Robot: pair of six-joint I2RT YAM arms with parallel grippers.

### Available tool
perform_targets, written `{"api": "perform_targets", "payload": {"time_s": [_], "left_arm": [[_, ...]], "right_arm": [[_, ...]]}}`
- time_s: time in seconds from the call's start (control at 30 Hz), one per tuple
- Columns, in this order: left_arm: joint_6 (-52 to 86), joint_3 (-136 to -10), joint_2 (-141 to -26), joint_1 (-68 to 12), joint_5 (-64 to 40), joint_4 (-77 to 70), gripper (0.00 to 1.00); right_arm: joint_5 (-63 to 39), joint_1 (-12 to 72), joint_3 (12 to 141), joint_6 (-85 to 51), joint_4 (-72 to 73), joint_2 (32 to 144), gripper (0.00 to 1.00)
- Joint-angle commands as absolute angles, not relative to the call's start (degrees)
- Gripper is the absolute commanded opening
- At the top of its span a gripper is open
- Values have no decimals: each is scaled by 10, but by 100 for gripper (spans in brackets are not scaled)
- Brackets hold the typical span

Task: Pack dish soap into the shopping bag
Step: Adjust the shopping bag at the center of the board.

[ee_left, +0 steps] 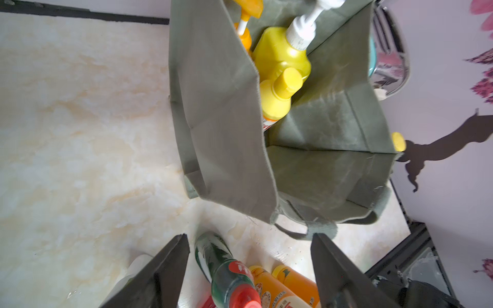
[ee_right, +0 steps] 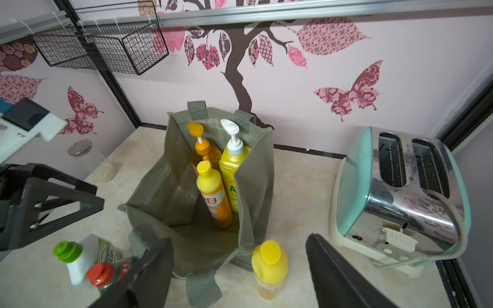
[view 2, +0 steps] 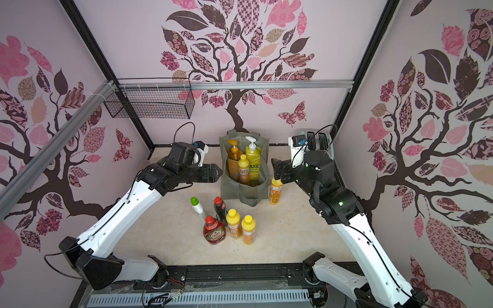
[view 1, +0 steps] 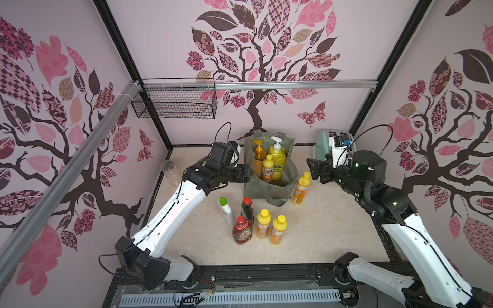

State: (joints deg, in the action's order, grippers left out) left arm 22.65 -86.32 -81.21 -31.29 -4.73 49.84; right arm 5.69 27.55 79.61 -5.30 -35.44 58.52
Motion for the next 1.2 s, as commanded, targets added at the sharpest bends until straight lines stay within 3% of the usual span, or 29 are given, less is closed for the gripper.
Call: {"api": "perform_targets", "payload": {"time_s": [0.0, 0.17, 0.37, 0.5, 0.57, 0.67, 0.8, 0.9, 0.97, 1.1, 1.17], "left_arm": [[207, -876, -829, -314, -35, 528, 77], [198, -888, -844, -314, -42, 514, 68], [200, -940, -878, -334, -49, 518, 67], [197, -964, -900, -349, -29, 539, 67], [194, -963, -908, -352, -16, 545, 67], [190, -952, -917, -352, 2, 547, 65], [185, -947, -920, -352, 15, 545, 48], [183, -953, -924, -352, 21, 544, 28], [180, -962, -928, -352, 23, 548, 14], [172, -985, -934, -351, 31, 564, 0], [170, -994, -930, -351, 37, 569, 0]], "right_arm": [[11, 275, 811, -68, -410, 632, 76], [-18, 275, 844, -66, -423, 718, 66], [-3, 275, 857, -65, -432, 778, 49], [9, 275, 855, -71, -428, 786, 31], [16, 274, 853, -72, -422, 792, 30], [37, 274, 856, -66, -426, 808, 37], [60, 274, 858, -59, -424, 822, 40], [60, 274, 862, -55, -423, 830, 38], [49, 274, 869, -55, -427, 837, 29], [24, 274, 887, -63, -434, 843, 0], [16, 274, 905, -69, -444, 841, 0]]}}
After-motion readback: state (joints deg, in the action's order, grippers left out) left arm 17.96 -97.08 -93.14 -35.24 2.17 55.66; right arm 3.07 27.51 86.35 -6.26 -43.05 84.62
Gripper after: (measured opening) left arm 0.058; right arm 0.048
